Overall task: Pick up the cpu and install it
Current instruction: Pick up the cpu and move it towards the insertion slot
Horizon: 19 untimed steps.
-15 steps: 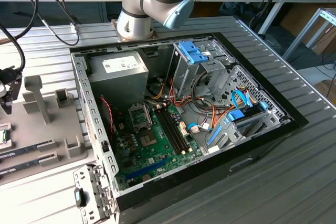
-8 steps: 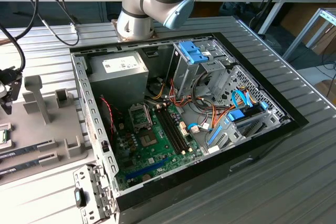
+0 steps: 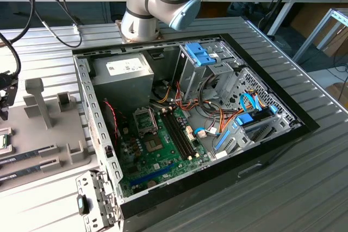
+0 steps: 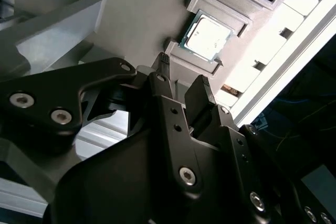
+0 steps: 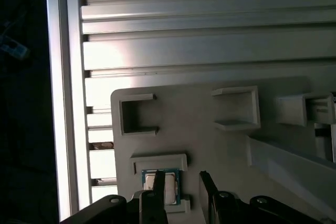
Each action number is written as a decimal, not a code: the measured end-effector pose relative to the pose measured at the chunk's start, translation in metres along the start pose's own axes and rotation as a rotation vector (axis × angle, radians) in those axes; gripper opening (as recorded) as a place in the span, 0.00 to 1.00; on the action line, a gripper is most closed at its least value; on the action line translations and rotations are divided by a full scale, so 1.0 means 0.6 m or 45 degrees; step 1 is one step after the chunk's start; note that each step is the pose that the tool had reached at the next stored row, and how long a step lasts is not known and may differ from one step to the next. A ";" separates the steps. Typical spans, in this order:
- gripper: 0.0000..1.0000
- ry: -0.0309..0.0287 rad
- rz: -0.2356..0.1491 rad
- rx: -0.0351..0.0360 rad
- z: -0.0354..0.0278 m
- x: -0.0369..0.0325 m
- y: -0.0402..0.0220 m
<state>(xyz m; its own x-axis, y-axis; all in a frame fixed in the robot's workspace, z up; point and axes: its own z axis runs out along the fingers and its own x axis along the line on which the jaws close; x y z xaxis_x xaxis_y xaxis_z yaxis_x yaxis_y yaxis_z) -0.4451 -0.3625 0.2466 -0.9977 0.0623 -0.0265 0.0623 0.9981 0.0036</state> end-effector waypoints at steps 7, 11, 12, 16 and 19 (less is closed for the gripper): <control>0.39 0.0008 -0.084 -0.0021 0.013 0.006 -0.002; 0.39 0.0006 -0.093 -0.0024 0.019 0.018 -0.013; 0.39 0.0007 -0.096 -0.0025 0.020 0.019 -0.016; 0.39 0.0009 -0.099 -0.0025 0.022 0.019 -0.019; 0.39 0.0008 -0.099 -0.0026 0.023 0.019 -0.019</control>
<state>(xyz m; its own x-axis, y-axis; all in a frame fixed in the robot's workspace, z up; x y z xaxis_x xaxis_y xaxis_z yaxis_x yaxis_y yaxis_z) -0.4566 -0.3734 0.2327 -0.9995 -0.0154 -0.0262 -0.0155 0.9999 0.0036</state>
